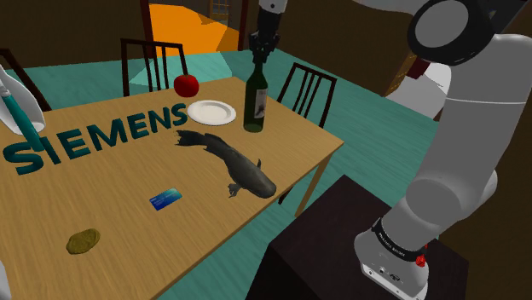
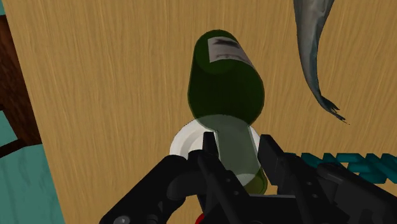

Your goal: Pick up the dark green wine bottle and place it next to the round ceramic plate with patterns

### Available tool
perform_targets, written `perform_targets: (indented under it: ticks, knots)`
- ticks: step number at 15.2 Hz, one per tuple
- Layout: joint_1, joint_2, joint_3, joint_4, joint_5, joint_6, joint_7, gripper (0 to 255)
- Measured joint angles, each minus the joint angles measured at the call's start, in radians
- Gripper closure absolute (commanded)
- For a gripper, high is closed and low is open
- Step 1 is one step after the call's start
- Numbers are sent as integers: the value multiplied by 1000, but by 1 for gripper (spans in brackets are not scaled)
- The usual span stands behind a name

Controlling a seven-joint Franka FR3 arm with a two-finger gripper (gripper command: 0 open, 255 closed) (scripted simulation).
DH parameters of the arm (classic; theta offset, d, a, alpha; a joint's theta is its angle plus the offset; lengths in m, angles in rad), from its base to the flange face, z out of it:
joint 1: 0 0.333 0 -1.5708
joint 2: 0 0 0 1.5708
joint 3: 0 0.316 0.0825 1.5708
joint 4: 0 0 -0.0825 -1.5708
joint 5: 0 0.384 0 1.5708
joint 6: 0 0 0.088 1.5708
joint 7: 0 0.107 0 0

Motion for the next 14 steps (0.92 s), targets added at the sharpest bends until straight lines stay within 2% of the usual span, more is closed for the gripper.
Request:
perform_targets:
  ticks: [9, 14]
  knots:
    - [-6, 2, -2, -123, -2, 125, 3, 255]
    - [-6, 1, -2, -137, -2, 138, 5, 255]
